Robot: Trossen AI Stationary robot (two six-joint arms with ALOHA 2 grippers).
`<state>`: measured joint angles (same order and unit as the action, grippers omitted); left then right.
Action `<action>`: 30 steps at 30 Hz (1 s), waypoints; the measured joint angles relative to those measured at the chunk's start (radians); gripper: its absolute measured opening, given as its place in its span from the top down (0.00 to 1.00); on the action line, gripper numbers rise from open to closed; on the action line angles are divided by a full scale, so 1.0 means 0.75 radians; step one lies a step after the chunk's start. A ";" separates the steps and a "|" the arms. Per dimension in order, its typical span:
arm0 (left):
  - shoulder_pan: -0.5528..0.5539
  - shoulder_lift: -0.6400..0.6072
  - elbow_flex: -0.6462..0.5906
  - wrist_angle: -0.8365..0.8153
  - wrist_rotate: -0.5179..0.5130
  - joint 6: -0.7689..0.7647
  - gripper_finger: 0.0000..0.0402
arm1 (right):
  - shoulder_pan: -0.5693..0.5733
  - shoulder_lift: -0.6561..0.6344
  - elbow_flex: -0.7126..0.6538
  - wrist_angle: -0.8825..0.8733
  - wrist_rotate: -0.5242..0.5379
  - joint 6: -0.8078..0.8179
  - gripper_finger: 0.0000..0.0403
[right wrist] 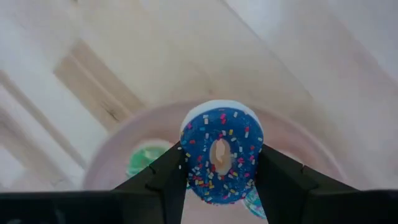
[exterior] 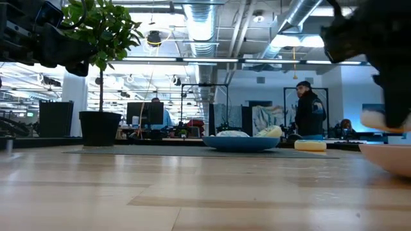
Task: Pick & Place donuts
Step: Put the small dark blue donut on the pink plate
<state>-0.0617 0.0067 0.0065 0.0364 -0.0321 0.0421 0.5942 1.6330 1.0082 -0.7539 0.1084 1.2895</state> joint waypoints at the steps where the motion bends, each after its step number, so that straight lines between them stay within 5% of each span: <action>1: 0.000 0.000 0.000 0.000 0.000 0.003 1.00 | 0.011 0.014 0.000 0.001 -0.003 0.002 0.61; 18: 0.000 0.000 0.000 0.000 0.000 -0.014 1.00 | 0.034 0.136 0.003 0.004 0.055 0.017 0.61; 24: 0.000 0.000 0.000 0.000 0.000 -0.015 1.00 | 0.034 0.136 0.003 0.004 -0.107 -0.039 0.61; 30: 0.000 0.000 0.000 0.000 0.000 -0.015 1.00 | 0.034 0.136 0.003 0.007 -0.070 -0.035 0.61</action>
<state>-0.0616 0.0066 0.0065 0.0366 -0.0319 0.0307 0.6197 1.7351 1.0103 -0.7488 0.0555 1.2631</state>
